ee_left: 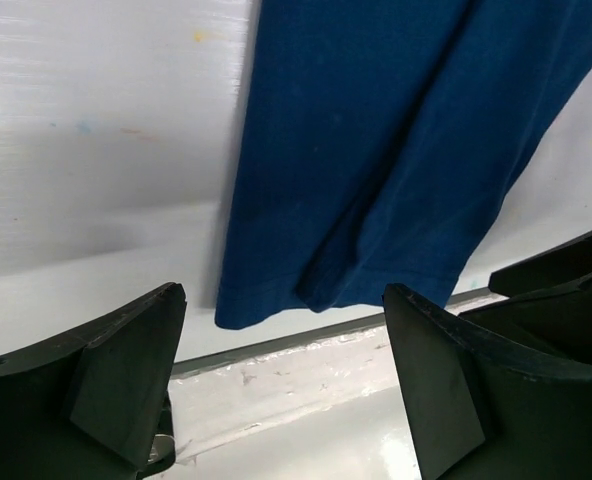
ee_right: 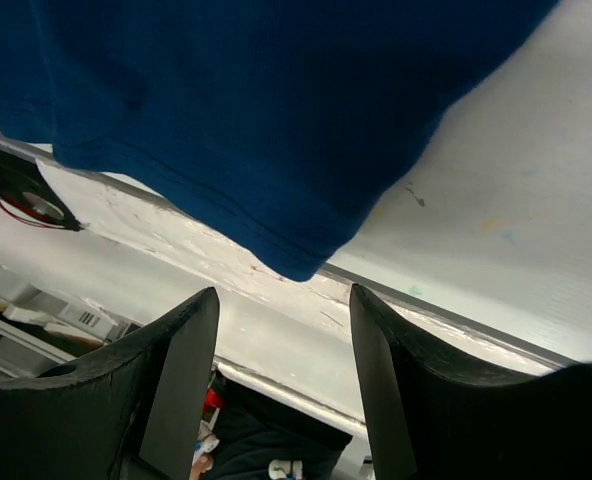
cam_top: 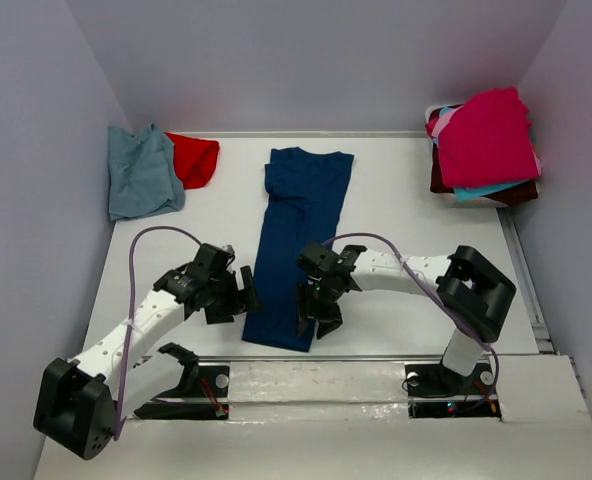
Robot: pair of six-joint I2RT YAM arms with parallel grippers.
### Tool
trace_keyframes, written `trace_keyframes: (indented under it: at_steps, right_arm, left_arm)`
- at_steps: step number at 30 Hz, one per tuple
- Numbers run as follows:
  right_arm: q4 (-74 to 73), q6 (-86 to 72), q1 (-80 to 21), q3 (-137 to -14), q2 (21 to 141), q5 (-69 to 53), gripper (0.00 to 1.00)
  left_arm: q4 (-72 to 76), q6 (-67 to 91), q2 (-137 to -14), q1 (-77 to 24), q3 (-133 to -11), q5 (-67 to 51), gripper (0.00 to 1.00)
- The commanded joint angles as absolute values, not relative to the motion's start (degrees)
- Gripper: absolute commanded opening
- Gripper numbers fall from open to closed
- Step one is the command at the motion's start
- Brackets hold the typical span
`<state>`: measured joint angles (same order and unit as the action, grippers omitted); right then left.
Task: Fold and stack the t-shirts
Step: Fold the tshirt
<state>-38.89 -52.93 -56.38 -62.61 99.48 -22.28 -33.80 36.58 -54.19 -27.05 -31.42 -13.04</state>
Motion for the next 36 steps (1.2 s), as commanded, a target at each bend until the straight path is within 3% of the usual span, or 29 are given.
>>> trace_keyframes:
  at_steps: [1,17,25,36]
  right_arm:
    - [-33.67,-55.98,-58.09,-62.23,100.02,-22.76,0.61]
    - [-28.64,-58.63,-58.10,-62.74,100.63,-24.87,0.60]
    - [-30.14,-58.62,-58.62,-64.51,102.31,-26.28,0.54]
    - [-33.75,-56.43,-58.62,-75.75,106.26,-26.10,0.53]
  left_arm:
    - [-33.40,37.97,-53.96,-27.42,-30.85,-16.60,0.92]
    - [-38.41,37.36,-56.94,-27.42,-36.99,-16.35,0.91]
    - [-39.29,35.68,-58.19,-27.42,-37.62,-17.14,0.89]
    - [-35.86,37.00,-58.62,-27.42,-37.53,-19.87,0.86]
